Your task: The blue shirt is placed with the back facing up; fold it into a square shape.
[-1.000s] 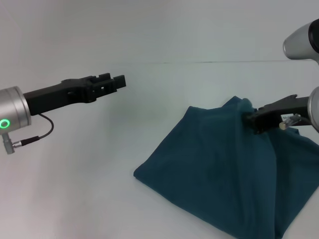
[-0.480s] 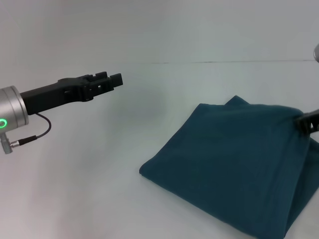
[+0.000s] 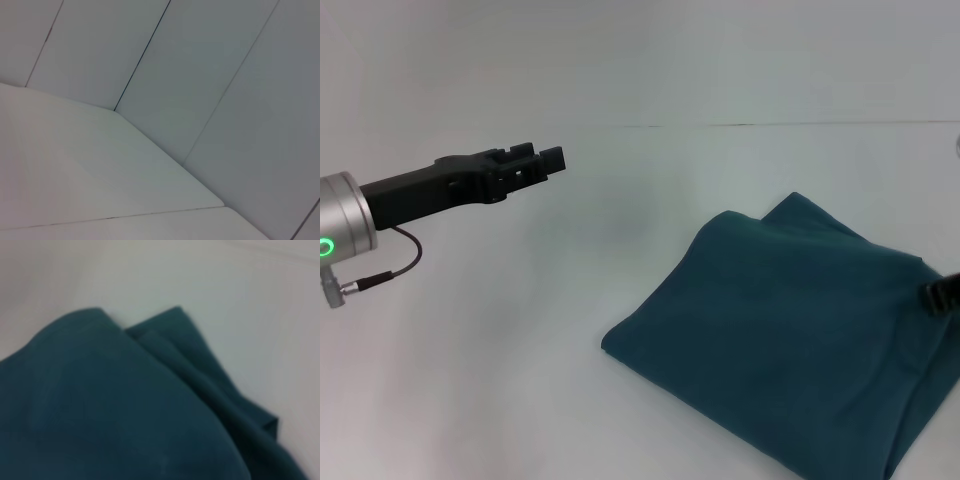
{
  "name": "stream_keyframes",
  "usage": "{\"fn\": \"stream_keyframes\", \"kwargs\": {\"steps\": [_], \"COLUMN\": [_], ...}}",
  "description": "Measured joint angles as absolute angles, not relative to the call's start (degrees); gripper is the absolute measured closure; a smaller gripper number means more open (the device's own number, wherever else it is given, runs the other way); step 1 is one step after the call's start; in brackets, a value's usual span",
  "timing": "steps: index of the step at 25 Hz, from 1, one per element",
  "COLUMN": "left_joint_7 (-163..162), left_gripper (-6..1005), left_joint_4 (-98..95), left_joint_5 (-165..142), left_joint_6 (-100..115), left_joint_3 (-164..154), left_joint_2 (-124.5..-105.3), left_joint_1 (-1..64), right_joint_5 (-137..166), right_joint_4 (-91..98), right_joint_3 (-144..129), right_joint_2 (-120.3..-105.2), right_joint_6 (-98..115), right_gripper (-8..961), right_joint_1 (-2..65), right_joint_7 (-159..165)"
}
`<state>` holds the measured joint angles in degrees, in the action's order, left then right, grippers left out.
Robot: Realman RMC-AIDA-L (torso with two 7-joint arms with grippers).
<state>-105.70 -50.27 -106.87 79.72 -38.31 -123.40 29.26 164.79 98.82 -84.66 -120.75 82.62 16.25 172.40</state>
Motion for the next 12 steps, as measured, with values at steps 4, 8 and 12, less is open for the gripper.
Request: {"fn": "stream_keyframes", "kwargs": {"steps": [4, 8, 12], "left_joint_7": [-105.52, -104.96, -104.77], "left_gripper": [415, 415, 415], "left_joint_4": [-50.27, -50.27, -50.27], "left_joint_5": [-106.87, -106.87, -106.88], "left_joint_6": [79.71, 79.52, 79.07], "left_joint_3": [-38.32, -38.32, -38.32], "left_joint_2": [-123.34, -123.31, -123.31], "left_joint_1": [29.26, 29.26, 29.37], "right_joint_5": [163.60, 162.14, 158.12], "right_joint_4": [96.86, 97.76, 100.74], "right_joint_3": [-84.02, -83.19, -81.75], "right_joint_2": [-120.58, -120.63, -120.44], "right_joint_6": [83.36, 83.13, 81.33], "right_gripper": [877, 835, 686], "right_joint_1": [16.48, 16.06, 16.17], "right_joint_7": [172.39, 172.39, 171.15]}}
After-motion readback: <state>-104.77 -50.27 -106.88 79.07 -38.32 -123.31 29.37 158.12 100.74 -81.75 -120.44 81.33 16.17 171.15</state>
